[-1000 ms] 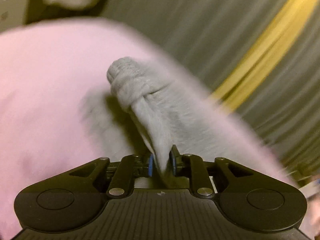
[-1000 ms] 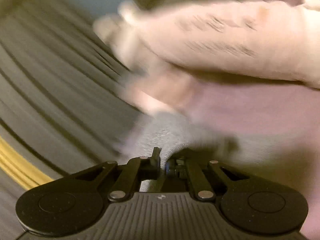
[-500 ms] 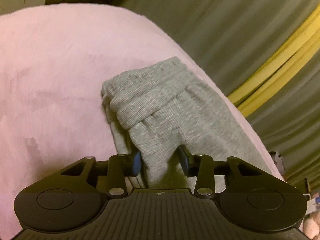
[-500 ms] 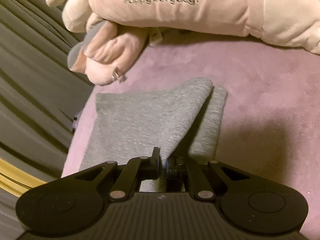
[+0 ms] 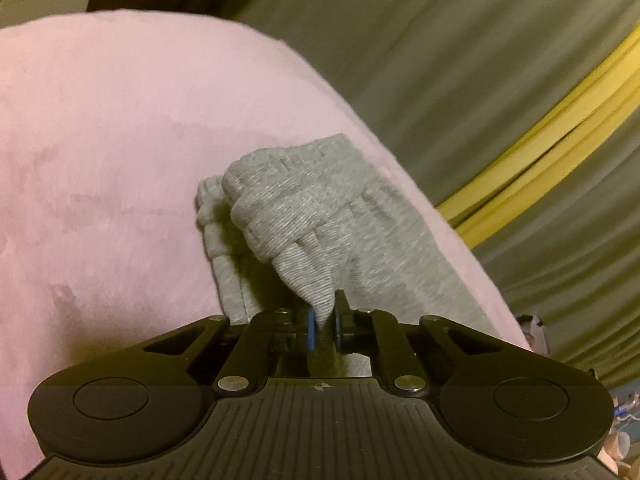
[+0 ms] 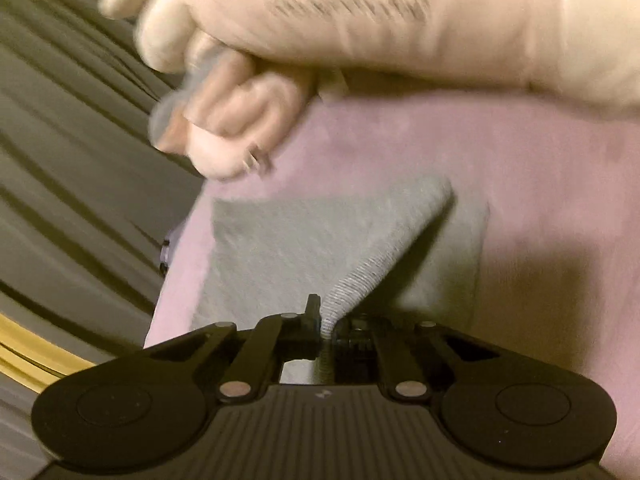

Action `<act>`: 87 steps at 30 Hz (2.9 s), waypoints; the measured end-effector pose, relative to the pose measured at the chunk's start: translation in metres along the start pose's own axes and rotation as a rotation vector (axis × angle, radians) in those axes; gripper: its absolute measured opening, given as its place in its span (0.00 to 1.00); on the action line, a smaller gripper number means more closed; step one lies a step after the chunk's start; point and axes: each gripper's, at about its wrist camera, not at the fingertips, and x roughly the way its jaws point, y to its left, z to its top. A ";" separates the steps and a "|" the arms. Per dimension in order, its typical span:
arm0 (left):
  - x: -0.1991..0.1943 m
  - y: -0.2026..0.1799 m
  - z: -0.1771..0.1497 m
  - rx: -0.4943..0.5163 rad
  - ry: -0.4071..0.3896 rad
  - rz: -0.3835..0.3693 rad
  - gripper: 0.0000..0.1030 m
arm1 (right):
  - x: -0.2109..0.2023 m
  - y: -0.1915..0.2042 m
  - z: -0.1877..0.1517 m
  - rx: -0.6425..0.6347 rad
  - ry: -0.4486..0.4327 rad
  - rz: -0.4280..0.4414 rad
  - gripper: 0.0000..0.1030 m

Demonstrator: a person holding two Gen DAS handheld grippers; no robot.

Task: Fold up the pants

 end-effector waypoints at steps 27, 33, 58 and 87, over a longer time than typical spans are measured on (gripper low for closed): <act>-0.022 -0.141 -0.073 0.367 0.021 -0.067 0.92 | 0.023 0.006 -0.001 -0.176 0.194 -0.077 0.16; 0.018 -0.171 -0.111 0.532 0.024 0.070 0.91 | 0.007 0.008 0.018 -0.248 0.024 -0.194 0.13; 0.108 -0.237 -0.121 0.853 0.145 0.019 0.51 | 0.039 0.039 -0.073 -0.610 -0.077 -0.019 0.47; 0.055 -0.208 -0.059 0.592 -0.004 0.123 0.68 | 0.040 0.053 -0.077 -0.706 -0.011 0.006 0.78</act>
